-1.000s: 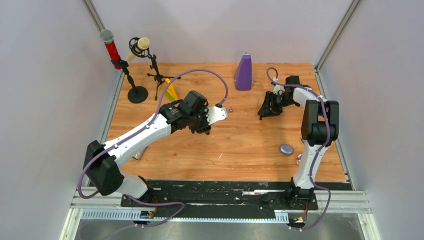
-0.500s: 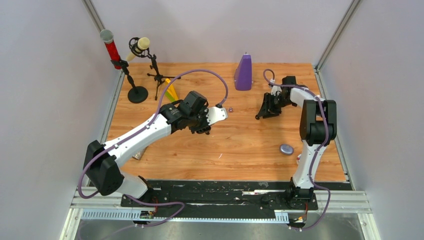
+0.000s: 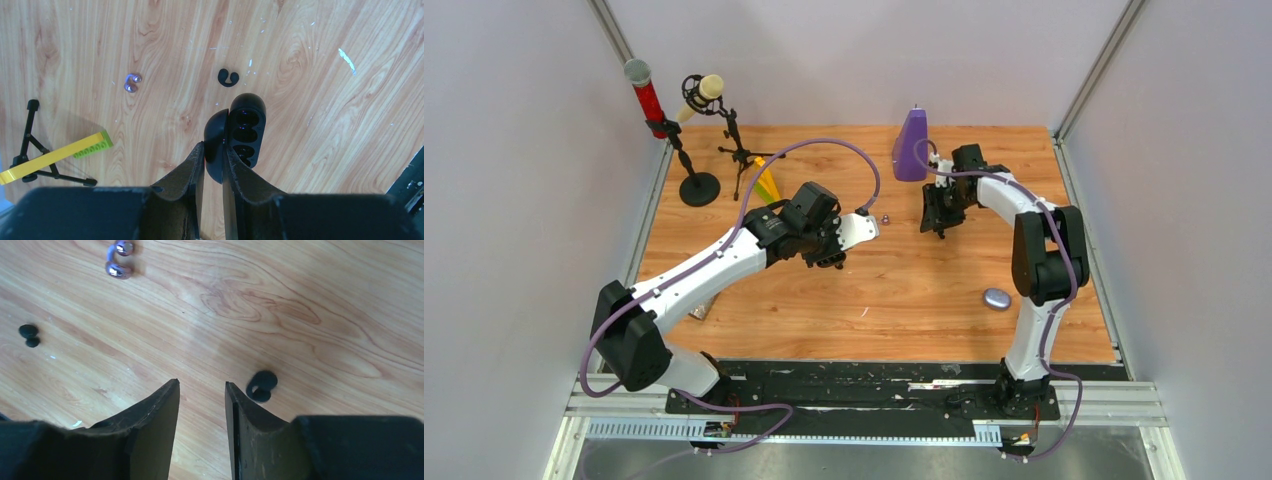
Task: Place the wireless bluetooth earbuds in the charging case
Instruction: Adjust the earbud at the center of the board, then pick up the earbud from the center of the board.
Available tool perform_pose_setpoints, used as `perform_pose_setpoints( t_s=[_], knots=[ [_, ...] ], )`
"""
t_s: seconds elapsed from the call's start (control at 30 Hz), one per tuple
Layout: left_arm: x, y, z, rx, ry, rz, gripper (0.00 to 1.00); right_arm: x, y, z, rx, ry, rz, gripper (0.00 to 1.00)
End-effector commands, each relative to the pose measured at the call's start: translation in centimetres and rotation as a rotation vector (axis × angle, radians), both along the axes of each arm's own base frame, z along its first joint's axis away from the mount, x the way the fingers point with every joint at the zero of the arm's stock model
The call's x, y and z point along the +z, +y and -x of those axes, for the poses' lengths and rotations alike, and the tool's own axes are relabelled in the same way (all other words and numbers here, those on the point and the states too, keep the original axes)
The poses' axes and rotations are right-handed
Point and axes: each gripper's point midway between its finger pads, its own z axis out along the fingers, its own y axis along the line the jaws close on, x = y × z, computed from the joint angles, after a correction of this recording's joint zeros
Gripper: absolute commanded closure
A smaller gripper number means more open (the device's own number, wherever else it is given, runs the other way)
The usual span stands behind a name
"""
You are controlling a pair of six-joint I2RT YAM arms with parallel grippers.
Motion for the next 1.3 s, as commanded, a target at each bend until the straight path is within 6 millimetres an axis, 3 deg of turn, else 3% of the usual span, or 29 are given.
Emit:
perform_pose_setpoints(
  t_s=[0.0,0.17,0.4,0.6,0.7,0.97,1.27],
  knots=[
    [2.0,-0.5,-0.1,-0.009,-0.05,0.054,0.75,1.0,-1.6,-1.0,-0.037,-0.07,0.079,0.6],
    [2.0,-0.5,0.0,-0.011,-0.051,0.056,0.75,1.7,-1.3,-1.0,-0.018,-0.091,0.073,0.6],
    [2.2,-0.6,0.1,-0.015,-0.051,0.059,0.75,0.3,-2.0,-0.6,-0.024,-0.073,0.117,0.63],
    [2.3,-0.6,0.2,-0.015,-0.053,0.063,0.75,2.4,-3.9,-0.5,-0.074,-0.119,0.11,0.63],
    [2.4,-0.6,0.2,-0.017,-0.054,0.068,0.75,2.4,-5.4,-0.2,-0.12,-0.101,0.078,0.64],
    [2.5,-0.7,0.3,-0.021,-0.052,0.07,0.75,-0.4,-8.1,0.6,-0.234,0.028,-0.018,0.64],
    [2.4,-0.8,0.4,-0.023,-0.053,0.065,0.75,-2.6,-8.0,0.5,-0.263,0.102,-0.068,0.67]
  ],
)
